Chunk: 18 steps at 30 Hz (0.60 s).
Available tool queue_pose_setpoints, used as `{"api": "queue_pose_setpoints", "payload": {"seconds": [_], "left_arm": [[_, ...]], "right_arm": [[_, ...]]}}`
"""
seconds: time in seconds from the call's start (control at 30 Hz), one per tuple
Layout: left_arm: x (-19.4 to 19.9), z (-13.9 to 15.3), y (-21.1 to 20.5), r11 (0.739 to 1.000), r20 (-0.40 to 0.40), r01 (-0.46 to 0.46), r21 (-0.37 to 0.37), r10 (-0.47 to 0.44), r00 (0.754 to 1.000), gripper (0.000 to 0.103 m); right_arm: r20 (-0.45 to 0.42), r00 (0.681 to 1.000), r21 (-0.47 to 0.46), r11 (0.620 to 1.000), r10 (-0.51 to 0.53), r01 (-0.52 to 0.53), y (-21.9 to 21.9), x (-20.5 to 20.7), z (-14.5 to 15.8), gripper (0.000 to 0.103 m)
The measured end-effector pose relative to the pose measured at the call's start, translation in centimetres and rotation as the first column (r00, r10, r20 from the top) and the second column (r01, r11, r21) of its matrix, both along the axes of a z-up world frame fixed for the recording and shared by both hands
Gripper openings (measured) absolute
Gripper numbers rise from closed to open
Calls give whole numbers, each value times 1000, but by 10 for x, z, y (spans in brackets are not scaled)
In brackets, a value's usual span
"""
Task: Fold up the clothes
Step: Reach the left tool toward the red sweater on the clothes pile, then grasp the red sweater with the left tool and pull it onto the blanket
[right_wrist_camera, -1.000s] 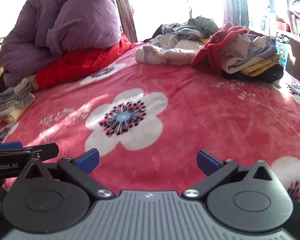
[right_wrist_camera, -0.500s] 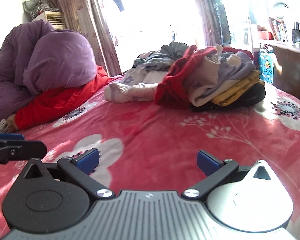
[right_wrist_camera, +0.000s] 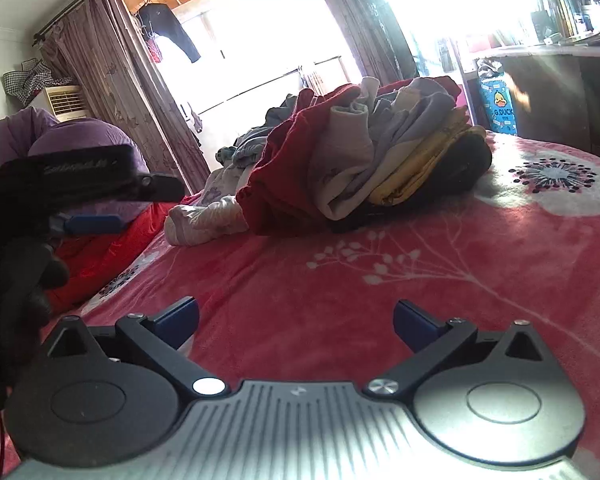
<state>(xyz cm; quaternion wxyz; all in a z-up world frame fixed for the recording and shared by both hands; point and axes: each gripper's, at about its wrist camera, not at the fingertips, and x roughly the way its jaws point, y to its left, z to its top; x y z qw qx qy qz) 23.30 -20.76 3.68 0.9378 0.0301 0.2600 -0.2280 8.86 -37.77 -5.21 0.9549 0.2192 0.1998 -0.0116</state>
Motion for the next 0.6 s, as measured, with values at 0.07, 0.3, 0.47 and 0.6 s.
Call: {"api": "queue_pose_setpoints", "payload": {"seconds": [0.07, 0.3, 0.47, 0.6], "left_arm": [[15, -2, -9, 1000, 16, -4, 3, 4, 1000, 83], [56, -22, -37, 998, 10, 41, 38, -41, 999, 63], [78, -36, -49, 994, 5, 53, 100, -54, 999, 25], [85, -32, -38, 997, -30, 61, 44, -60, 998, 8]], "right_arm": [[12, 1000, 19, 1000, 0, 0, -3, 0, -1, 102], [-13, 999, 87, 996, -30, 31, -14, 10, -11, 102], [-32, 999, 98, 994, -41, 44, -16, 13, -15, 102], [-44, 998, 104, 993, -53, 57, -18, 14, -18, 102]]}}
